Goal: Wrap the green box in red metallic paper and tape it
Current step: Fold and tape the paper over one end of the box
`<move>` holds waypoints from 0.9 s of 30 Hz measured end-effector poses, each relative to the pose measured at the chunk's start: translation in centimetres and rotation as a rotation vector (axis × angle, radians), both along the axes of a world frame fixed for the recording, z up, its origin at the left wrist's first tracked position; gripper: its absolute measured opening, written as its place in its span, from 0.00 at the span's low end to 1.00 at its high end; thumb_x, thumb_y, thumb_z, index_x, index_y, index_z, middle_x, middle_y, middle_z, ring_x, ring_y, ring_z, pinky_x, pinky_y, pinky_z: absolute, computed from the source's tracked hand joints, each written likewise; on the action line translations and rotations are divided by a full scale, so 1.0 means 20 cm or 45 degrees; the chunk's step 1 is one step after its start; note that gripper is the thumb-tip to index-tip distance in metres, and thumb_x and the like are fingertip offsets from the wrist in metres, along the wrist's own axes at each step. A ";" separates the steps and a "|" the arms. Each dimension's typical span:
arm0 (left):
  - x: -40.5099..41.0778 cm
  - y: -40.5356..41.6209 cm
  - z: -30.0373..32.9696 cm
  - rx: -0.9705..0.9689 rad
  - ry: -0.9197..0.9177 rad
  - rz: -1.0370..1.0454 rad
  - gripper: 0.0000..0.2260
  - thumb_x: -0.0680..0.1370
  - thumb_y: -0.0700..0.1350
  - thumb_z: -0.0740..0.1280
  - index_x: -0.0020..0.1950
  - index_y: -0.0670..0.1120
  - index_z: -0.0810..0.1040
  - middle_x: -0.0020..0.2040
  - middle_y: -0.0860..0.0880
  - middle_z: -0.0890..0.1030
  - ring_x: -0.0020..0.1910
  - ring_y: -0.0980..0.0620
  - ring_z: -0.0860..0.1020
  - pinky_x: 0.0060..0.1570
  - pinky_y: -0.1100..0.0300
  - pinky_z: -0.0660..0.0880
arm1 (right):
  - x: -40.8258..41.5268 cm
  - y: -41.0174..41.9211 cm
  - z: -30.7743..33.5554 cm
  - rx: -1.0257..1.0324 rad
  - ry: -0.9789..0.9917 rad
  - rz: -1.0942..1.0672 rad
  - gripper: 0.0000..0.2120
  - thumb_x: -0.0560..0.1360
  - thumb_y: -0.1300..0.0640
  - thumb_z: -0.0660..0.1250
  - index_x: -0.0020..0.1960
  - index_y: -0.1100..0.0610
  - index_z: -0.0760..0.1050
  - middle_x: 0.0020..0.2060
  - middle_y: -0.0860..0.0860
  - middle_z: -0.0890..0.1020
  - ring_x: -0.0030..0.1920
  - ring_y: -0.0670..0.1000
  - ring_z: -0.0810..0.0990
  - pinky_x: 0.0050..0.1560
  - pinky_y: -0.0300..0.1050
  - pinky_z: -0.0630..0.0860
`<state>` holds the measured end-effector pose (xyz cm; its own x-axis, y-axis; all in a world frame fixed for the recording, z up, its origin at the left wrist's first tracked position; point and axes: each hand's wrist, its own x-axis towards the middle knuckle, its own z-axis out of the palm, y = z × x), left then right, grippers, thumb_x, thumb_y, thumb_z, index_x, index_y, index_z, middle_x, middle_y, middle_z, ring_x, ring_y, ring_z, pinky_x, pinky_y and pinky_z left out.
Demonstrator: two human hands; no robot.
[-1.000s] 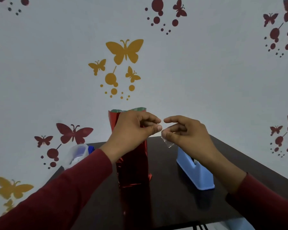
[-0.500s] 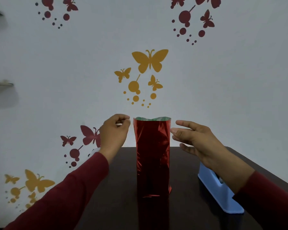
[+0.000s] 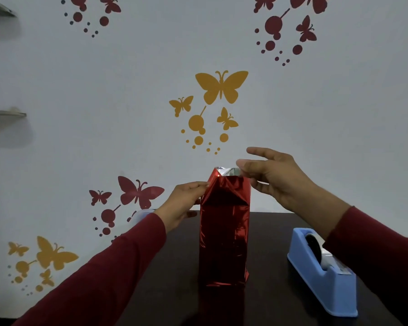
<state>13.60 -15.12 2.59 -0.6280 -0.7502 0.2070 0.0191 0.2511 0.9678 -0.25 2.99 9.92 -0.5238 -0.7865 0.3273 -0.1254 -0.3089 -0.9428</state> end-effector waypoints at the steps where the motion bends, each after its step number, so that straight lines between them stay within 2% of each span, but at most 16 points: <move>1: 0.00 0.00 0.00 -0.020 -0.039 -0.011 0.10 0.79 0.57 0.71 0.57 0.57 0.86 0.56 0.53 0.87 0.61 0.50 0.81 0.65 0.44 0.75 | 0.00 -0.01 0.01 0.005 -0.006 -0.006 0.24 0.73 0.64 0.78 0.66 0.53 0.78 0.48 0.56 0.89 0.50 0.54 0.88 0.44 0.43 0.78; 5: 0.00 0.00 0.00 -0.150 -0.190 -0.048 0.06 0.79 0.58 0.70 0.55 0.66 0.85 0.59 0.55 0.85 0.63 0.54 0.79 0.65 0.42 0.75 | -0.01 -0.07 0.04 0.045 -0.047 -0.019 0.24 0.72 0.65 0.78 0.66 0.54 0.78 0.48 0.56 0.89 0.44 0.51 0.87 0.40 0.41 0.79; 8: 0.00 0.01 -0.02 -0.191 -0.220 -0.075 0.08 0.80 0.57 0.70 0.59 0.65 0.83 0.59 0.56 0.84 0.63 0.55 0.78 0.63 0.44 0.75 | 0.00 -0.11 0.04 0.109 -0.039 -0.028 0.24 0.72 0.66 0.78 0.65 0.55 0.78 0.47 0.55 0.89 0.41 0.49 0.87 0.39 0.40 0.79; 12: 0.01 0.01 -0.03 -0.109 -0.202 -0.104 0.08 0.77 0.59 0.73 0.55 0.66 0.85 0.60 0.56 0.84 0.65 0.52 0.77 0.63 0.41 0.76 | 0.02 -0.16 0.04 0.213 0.066 -0.072 0.23 0.73 0.66 0.78 0.65 0.55 0.78 0.47 0.55 0.89 0.47 0.52 0.89 0.35 0.39 0.79; 15: 0.00 0.01 -0.01 -0.019 -0.194 -0.085 0.12 0.73 0.61 0.75 0.55 0.62 0.86 0.60 0.53 0.84 0.65 0.49 0.76 0.64 0.37 0.75 | 0.03 -0.17 0.05 0.267 0.123 -0.096 0.22 0.72 0.67 0.78 0.64 0.55 0.78 0.47 0.55 0.89 0.48 0.53 0.89 0.34 0.38 0.79; 17: -0.02 0.01 0.00 0.039 -0.188 -0.058 0.14 0.71 0.60 0.77 0.54 0.60 0.87 0.60 0.52 0.83 0.65 0.48 0.75 0.62 0.39 0.75 | 0.04 -0.18 0.06 0.282 0.142 -0.100 0.22 0.73 0.67 0.77 0.63 0.55 0.78 0.48 0.55 0.89 0.48 0.54 0.89 0.33 0.38 0.80; 19: -0.03 0.02 0.00 0.057 -0.186 -0.037 0.13 0.72 0.59 0.77 0.54 0.59 0.86 0.59 0.53 0.83 0.64 0.49 0.75 0.60 0.40 0.73 | 0.04 -0.19 0.08 0.287 0.146 -0.096 0.20 0.73 0.67 0.77 0.62 0.55 0.78 0.48 0.54 0.89 0.45 0.53 0.90 0.35 0.39 0.81; 22: -0.04 0.03 -0.02 0.015 -0.165 -0.049 0.14 0.71 0.59 0.78 0.55 0.59 0.86 0.56 0.55 0.85 0.62 0.52 0.76 0.63 0.37 0.71 | 0.06 -0.19 0.10 0.265 0.133 -0.078 0.18 0.74 0.66 0.77 0.61 0.54 0.79 0.46 0.52 0.89 0.42 0.51 0.89 0.44 0.43 0.83; 27: -0.04 0.04 -0.05 0.045 -0.088 -0.063 0.18 0.66 0.61 0.80 0.54 0.58 0.87 0.56 0.55 0.85 0.62 0.53 0.77 0.65 0.36 0.71 | 0.10 -0.21 0.10 0.243 0.153 -0.063 0.18 0.72 0.64 0.79 0.59 0.54 0.82 0.50 0.52 0.88 0.49 0.50 0.88 0.45 0.42 0.79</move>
<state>12.90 -14.27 1.57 -0.6764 -0.7239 0.1362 -0.0363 0.2175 0.9754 1.70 -1.18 12.01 -0.5295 -0.8143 0.2376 -0.2510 -0.1171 -0.9609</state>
